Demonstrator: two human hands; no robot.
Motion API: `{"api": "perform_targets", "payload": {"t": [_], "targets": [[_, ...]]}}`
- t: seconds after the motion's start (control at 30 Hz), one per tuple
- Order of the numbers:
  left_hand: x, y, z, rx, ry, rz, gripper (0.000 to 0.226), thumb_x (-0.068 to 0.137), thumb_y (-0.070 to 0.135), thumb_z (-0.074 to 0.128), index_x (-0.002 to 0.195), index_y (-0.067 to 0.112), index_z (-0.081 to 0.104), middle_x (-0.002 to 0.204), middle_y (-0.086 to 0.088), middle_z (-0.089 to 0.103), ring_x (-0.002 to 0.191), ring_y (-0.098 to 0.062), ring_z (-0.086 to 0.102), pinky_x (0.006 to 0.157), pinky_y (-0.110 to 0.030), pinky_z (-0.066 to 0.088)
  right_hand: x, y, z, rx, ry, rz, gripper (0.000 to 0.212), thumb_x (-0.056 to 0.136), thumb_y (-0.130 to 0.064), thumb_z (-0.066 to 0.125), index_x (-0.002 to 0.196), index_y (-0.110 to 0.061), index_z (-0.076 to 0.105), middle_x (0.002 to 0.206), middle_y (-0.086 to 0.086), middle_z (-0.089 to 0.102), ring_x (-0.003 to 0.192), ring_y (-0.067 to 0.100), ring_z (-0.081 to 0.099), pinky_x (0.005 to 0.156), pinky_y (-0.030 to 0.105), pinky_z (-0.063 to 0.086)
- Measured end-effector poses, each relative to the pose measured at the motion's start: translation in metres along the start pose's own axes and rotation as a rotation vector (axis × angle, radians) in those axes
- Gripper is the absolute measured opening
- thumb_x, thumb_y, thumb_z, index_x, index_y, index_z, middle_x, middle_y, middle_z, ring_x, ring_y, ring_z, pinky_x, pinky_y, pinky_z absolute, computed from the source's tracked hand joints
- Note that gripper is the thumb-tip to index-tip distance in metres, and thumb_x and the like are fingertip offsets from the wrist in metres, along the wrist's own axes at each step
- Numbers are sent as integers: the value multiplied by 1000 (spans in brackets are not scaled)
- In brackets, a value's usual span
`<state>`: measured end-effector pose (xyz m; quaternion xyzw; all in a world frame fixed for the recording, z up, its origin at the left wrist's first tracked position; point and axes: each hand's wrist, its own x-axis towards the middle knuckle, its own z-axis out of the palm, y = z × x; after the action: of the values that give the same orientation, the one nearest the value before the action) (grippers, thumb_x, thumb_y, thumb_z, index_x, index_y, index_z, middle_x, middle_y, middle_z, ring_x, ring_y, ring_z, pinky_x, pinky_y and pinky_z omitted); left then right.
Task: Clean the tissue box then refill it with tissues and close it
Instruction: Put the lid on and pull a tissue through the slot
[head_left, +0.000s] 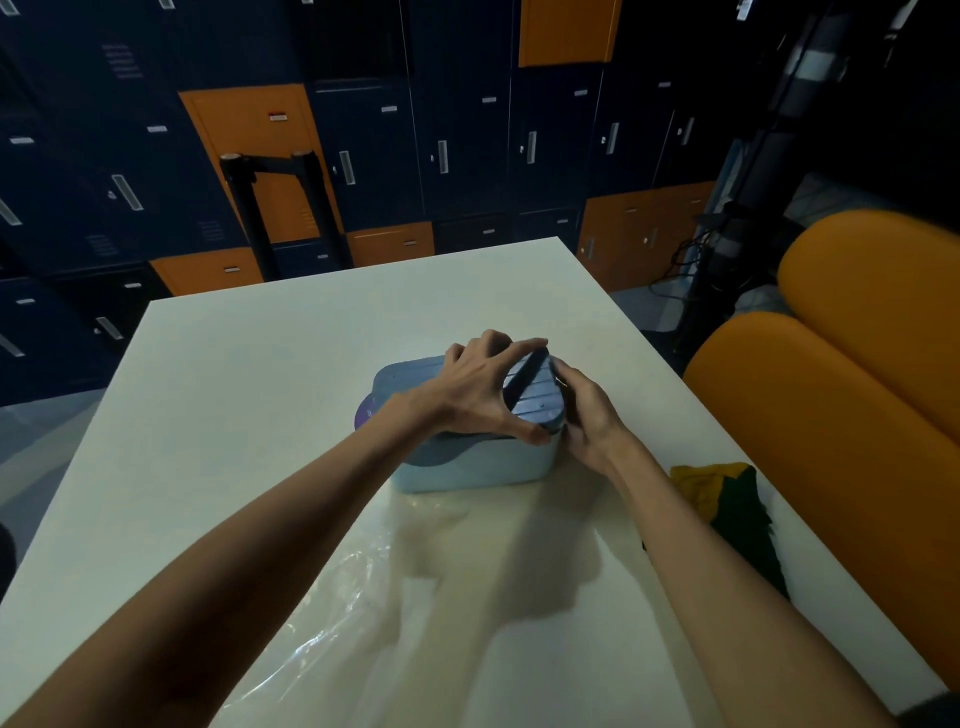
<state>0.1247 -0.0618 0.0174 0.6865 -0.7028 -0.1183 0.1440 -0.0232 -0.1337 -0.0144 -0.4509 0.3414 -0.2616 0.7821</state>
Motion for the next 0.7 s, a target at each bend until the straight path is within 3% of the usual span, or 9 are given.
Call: {"api": "perform_targets", "payload": {"t": [0.07, 0.17, 0.47, 0.63, 0.7], "targets": [[3, 1, 4, -7, 10, 6, 109, 51, 83, 50, 146, 37, 24, 124, -2, 38, 117, -18, 34, 98, -32, 21, -2, 5, -4, 76, -17, 5, 32, 101, -29, 39, 103, -14, 66, 84, 1, 75, 75, 13, 70, 67, 24, 58], [5, 4, 7, 10, 32, 12, 108, 51, 84, 50, 145, 36, 27, 122, -2, 39, 115, -18, 35, 97, -33, 22, -5, 8, -6, 129, -42, -12, 32, 102, -26, 36, 100, -14, 66, 81, 0, 75, 73, 11, 71, 71, 25, 57], [4, 1, 15, 65, 19, 5, 103, 53, 85, 47, 142, 37, 29, 118, -1, 41, 112, -19, 36, 98, -34, 21, -6, 10, -8, 180, -66, 6, 39, 103, -30, 30, 103, -13, 65, 86, 2, 73, 79, 13, 69, 75, 26, 55], [-1, -7, 12, -3, 34, 32, 105, 54, 84, 51, 145, 37, 28, 124, -1, 40, 116, -17, 35, 100, -34, 21, -8, 11, -7, 272, -67, -11, 31, 99, -13, 34, 108, -10, 64, 99, 11, 70, 93, 21, 65, 96, 36, 47], [-3, -7, 13, 12, 26, 33, 104, 54, 85, 50, 144, 39, 27, 124, -1, 40, 117, -18, 35, 102, -35, 20, -9, 13, -7, 299, -61, -19, 32, 98, -10, 34, 110, -9, 63, 100, 12, 68, 91, 23, 65, 90, 36, 50]]}}
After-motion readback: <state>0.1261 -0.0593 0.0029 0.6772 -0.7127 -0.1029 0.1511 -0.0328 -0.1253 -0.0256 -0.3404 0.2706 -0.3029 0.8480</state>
